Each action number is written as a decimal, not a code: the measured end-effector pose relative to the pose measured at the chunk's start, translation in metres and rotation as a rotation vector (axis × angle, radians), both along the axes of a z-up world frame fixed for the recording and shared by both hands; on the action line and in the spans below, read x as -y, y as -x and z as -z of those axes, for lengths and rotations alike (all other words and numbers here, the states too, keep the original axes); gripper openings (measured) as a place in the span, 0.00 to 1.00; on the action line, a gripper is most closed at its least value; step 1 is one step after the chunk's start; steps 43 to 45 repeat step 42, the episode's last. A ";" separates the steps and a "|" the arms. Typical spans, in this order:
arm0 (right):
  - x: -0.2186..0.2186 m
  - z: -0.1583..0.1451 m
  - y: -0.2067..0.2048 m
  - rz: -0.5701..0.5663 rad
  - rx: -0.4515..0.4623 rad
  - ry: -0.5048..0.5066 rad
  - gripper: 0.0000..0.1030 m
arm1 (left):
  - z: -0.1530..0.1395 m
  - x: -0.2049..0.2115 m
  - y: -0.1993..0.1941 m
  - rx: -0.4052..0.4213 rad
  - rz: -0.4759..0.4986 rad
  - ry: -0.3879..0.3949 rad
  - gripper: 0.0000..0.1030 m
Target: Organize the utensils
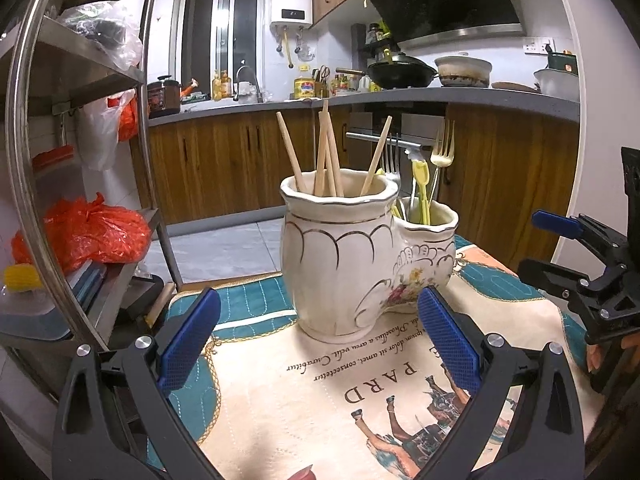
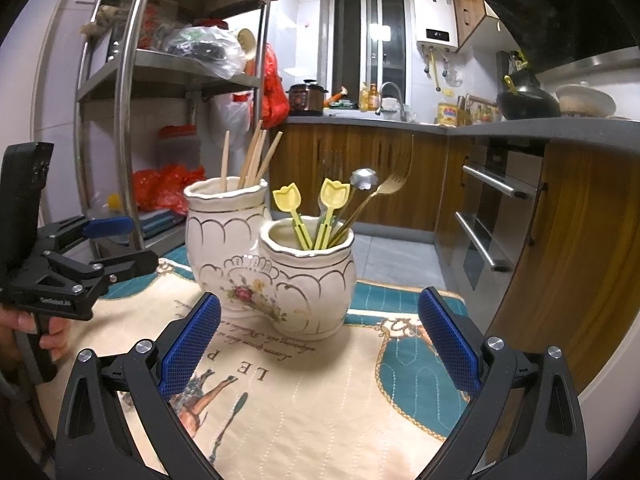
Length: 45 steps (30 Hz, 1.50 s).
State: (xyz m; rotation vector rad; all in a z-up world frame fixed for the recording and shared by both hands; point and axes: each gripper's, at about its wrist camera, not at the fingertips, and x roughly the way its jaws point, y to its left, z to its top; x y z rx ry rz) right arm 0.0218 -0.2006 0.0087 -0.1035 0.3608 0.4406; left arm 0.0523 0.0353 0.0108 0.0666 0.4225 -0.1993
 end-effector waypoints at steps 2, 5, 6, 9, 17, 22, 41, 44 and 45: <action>0.000 0.000 0.000 0.000 -0.001 0.000 0.95 | 0.000 0.001 0.000 0.001 -0.010 -0.007 0.95; 0.000 0.000 0.000 0.001 0.002 -0.003 0.95 | -0.001 0.001 0.003 0.016 -0.008 -0.010 0.95; 0.000 0.000 0.001 0.003 0.004 -0.006 0.95 | -0.001 0.000 0.003 0.015 -0.007 -0.008 0.95; 0.001 0.000 0.002 0.008 0.014 -0.009 0.95 | -0.001 -0.001 0.004 0.012 -0.017 0.002 0.95; 0.002 0.000 0.000 0.010 0.002 -0.004 0.95 | -0.003 -0.002 0.006 0.024 -0.018 0.007 0.95; 0.002 0.000 -0.001 0.009 0.001 -0.003 0.95 | -0.003 -0.002 0.006 0.024 -0.018 0.006 0.95; 0.004 0.003 -0.003 0.022 -0.010 -0.003 0.95 | -0.006 -0.002 0.015 0.067 -0.022 0.008 0.95; 0.004 0.003 -0.003 0.025 -0.012 -0.003 0.95 | -0.006 -0.001 0.015 0.071 -0.020 0.006 0.95; 0.004 0.003 -0.003 0.025 -0.012 -0.003 0.95 | -0.006 -0.001 0.015 0.071 -0.020 0.006 0.95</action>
